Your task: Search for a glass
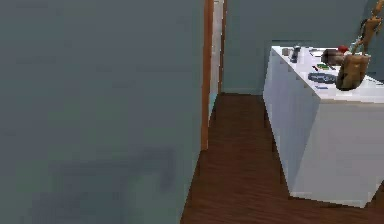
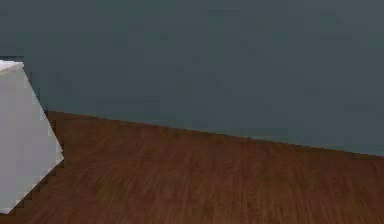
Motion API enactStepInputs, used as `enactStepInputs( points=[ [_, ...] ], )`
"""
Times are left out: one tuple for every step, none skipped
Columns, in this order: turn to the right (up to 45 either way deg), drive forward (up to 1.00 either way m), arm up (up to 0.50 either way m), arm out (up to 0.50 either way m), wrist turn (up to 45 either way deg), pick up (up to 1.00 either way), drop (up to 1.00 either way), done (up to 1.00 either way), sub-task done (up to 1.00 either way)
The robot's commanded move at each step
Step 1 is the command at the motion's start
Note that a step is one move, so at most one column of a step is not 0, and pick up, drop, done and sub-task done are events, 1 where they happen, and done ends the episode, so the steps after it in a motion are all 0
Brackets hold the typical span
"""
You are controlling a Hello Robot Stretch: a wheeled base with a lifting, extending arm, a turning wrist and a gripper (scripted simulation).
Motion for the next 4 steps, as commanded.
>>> enactStepInputs(
  points=[
    [15.0,0.0,0.0,0.0,0.0,0.0,0.0,0.0,0.0],
    [0.0,1.0,0.0,0.0,0.0,0.0,0.0,0.0,0.0],
    [0.0,1.0,0.0,0.0,0.0,0.0,0.0,0.0,0.0],
    [3.0,0.0,0.0,0.0,0.0,0.0,0.0,0.0,0.0]
  ],
)
